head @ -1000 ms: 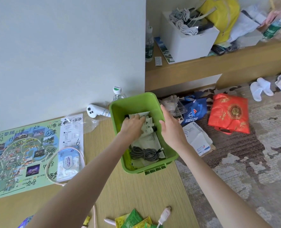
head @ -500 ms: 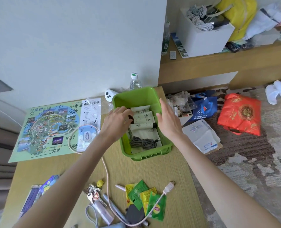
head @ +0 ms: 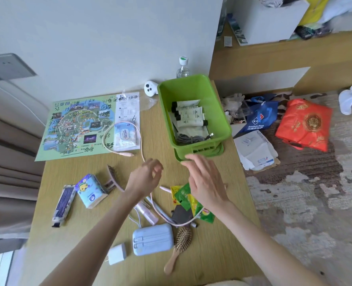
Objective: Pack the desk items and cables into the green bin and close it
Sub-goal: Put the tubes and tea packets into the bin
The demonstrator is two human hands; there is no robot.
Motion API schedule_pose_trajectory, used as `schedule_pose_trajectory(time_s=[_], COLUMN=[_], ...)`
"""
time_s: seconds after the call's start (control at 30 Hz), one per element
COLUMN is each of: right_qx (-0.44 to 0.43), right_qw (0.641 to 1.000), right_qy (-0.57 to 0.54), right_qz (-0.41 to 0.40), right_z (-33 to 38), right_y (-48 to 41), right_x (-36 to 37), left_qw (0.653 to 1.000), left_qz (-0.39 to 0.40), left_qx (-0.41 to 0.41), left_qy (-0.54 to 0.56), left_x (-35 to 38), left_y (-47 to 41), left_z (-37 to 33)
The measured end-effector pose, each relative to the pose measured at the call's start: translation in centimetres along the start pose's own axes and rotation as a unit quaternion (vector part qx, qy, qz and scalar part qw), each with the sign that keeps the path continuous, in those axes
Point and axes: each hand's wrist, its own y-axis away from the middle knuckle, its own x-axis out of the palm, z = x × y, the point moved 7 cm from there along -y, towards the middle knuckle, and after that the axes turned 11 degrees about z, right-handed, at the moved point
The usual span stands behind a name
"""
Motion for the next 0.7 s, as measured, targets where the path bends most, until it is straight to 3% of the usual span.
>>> schedule_pose_trajectory(time_s=[0.1,0.3,0.5,0.7], right_qx=[0.012,0.134,0.159,0.135], right_qw=[0.997,0.958,0.924,0.921], right_qy=[0.009,0.014,0.039,0.07], right_qz=[0.077,0.252,0.345,0.358], right_z=[-0.4,-4.5,-5.8,-5.3], right_y=[3.2,7.1,8.3,7.5], right_x=[3.1,6.9,8.0,8.6], left_qw=[0.997,0.989,0.971,0.958], left_qz=[0.079,0.114,0.14,0.124], left_qx=[-0.012,-0.005,-0.041,-0.056], left_qy=[-0.018,-0.093,-0.189,-0.252], left_x=[4.5,8.6,10.6,10.1], left_y=[1.1,0.7,-0.1,-1.0], left_z=[0.3,-1.3,-2.8,-3.6])
